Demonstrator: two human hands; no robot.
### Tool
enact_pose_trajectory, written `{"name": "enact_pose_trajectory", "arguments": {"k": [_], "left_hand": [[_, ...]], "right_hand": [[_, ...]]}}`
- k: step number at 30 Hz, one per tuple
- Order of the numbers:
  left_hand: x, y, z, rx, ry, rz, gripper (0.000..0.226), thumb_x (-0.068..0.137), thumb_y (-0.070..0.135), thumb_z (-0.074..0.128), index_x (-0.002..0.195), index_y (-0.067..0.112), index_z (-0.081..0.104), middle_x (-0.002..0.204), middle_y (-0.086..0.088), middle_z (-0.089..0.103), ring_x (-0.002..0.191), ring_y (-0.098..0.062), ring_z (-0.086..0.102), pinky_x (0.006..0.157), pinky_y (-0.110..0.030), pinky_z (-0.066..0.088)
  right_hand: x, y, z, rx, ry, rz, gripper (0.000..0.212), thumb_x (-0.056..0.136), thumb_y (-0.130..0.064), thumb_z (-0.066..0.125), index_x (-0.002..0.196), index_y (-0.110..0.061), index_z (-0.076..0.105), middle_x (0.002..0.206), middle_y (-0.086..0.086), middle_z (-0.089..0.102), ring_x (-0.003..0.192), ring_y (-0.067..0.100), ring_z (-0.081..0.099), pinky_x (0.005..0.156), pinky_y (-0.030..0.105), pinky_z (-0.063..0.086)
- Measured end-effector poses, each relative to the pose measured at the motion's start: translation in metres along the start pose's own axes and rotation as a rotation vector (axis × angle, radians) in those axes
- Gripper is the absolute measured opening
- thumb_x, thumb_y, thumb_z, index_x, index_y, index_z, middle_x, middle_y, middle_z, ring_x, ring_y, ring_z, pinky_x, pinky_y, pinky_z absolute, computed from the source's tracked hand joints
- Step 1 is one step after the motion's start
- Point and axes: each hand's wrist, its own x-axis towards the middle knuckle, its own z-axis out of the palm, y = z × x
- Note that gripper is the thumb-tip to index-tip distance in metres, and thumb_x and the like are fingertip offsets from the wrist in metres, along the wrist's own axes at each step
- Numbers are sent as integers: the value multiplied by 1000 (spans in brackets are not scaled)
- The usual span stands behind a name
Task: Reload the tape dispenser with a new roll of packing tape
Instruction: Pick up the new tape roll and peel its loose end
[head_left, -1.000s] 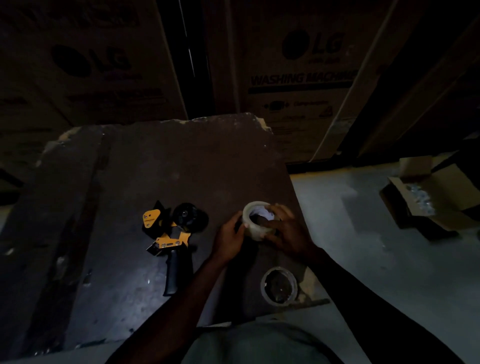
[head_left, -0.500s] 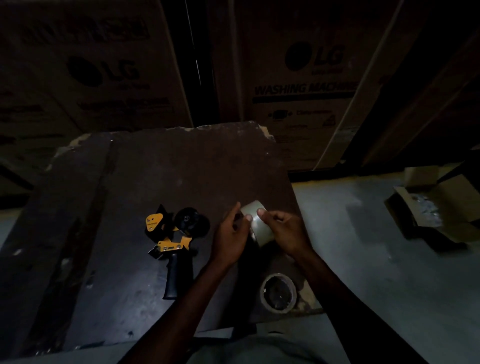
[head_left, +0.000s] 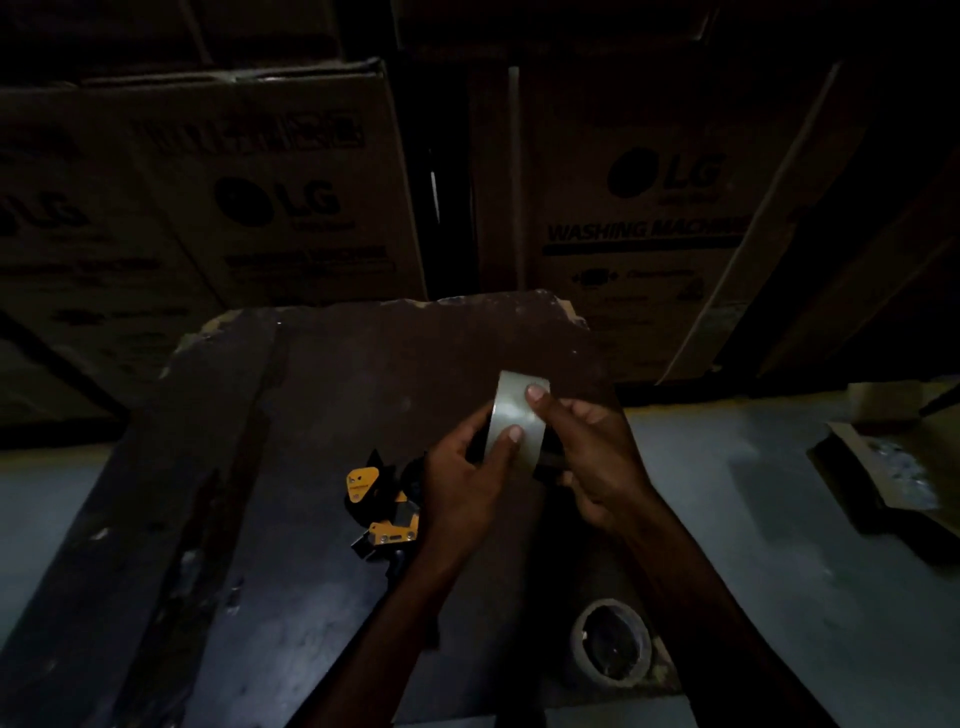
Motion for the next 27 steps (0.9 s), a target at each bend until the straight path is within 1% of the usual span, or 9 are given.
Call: {"name": "enact_pose_trajectory", "arguments": {"k": [4, 6, 8, 9, 12, 15, 18, 22, 27], "left_hand": [[11, 31, -27, -93, 25, 16, 24, 89, 18, 67, 112, 15, 70, 100, -2, 77, 93, -15, 73, 72, -24, 58], [15, 46, -40, -122, 45, 31, 17, 88, 17, 67, 104, 19, 72, 92, 2, 78, 88, -11, 74, 69, -20, 56], [18, 58, -50, -151, 33, 27, 13, 88, 18, 68, 99, 23, 73, 90, 2, 78, 87, -14, 74, 71, -27, 59], [20, 61, -57, -166, 24, 15, 12, 88, 19, 68, 99, 21, 74, 92, 0, 78, 88, -18, 74, 74, -33, 61], [24, 67, -74, -183, -8, 4, 19, 88, 22, 68, 106, 17, 73, 97, -5, 78, 92, -24, 74, 80, -45, 60], [28, 68, -87, -194, -58, -4, 22, 89, 21, 66, 110, 17, 72, 102, -7, 77, 97, -27, 72, 85, -50, 58], [33, 67, -100, -204, -149, 22, 27, 90, 15, 66, 117, 20, 68, 110, -6, 75, 104, -24, 70, 87, -41, 57], [38, 63, -119, -238, -271, 60, 43, 86, 11, 68, 129, 12, 60, 117, -6, 72, 110, -22, 68, 82, -29, 56], [40, 71, -125, -318, -217, -15, 33, 81, 24, 66, 109, 8, 71, 102, -12, 76, 94, -26, 73, 73, -31, 57]], "right_hand": [[-12, -20, 23, -98, -95, -149, 25, 83, -28, 74, 104, -15, 73, 95, 7, 77, 92, 25, 73, 76, 42, 59], [-17, -26, 35, -138, -132, -221, 25, 84, -17, 74, 109, -16, 70, 95, -1, 77, 88, 12, 73, 74, 32, 59], [-19, -27, 44, -149, -158, -268, 29, 82, -13, 74, 109, -21, 67, 94, -8, 74, 84, 1, 71, 67, 19, 58], [-19, -26, 49, -149, -169, -283, 33, 79, -14, 75, 110, -23, 66, 97, -8, 73, 87, 1, 71, 67, 18, 57], [-15, -20, 64, -102, -161, -283, 44, 67, -31, 78, 109, -32, 65, 110, -4, 72, 100, 12, 70, 70, 26, 58], [-12, -16, 78, -23, -147, -254, 41, 67, -33, 81, 105, -37, 65, 114, -3, 70, 102, 18, 69, 67, 32, 59], [-10, -16, 87, 32, -158, -237, 42, 70, -31, 78, 110, -32, 63, 115, 1, 70, 97, 18, 72, 66, 36, 59], [-7, -17, 96, 57, -155, -221, 59, 69, -29, 80, 123, -27, 55, 117, 3, 70, 94, 18, 73, 64, 36, 59], [-3, -16, 104, 21, -209, -266, 80, 59, -35, 82, 133, -32, 51, 128, -2, 64, 115, 25, 64, 75, 47, 60]]}}
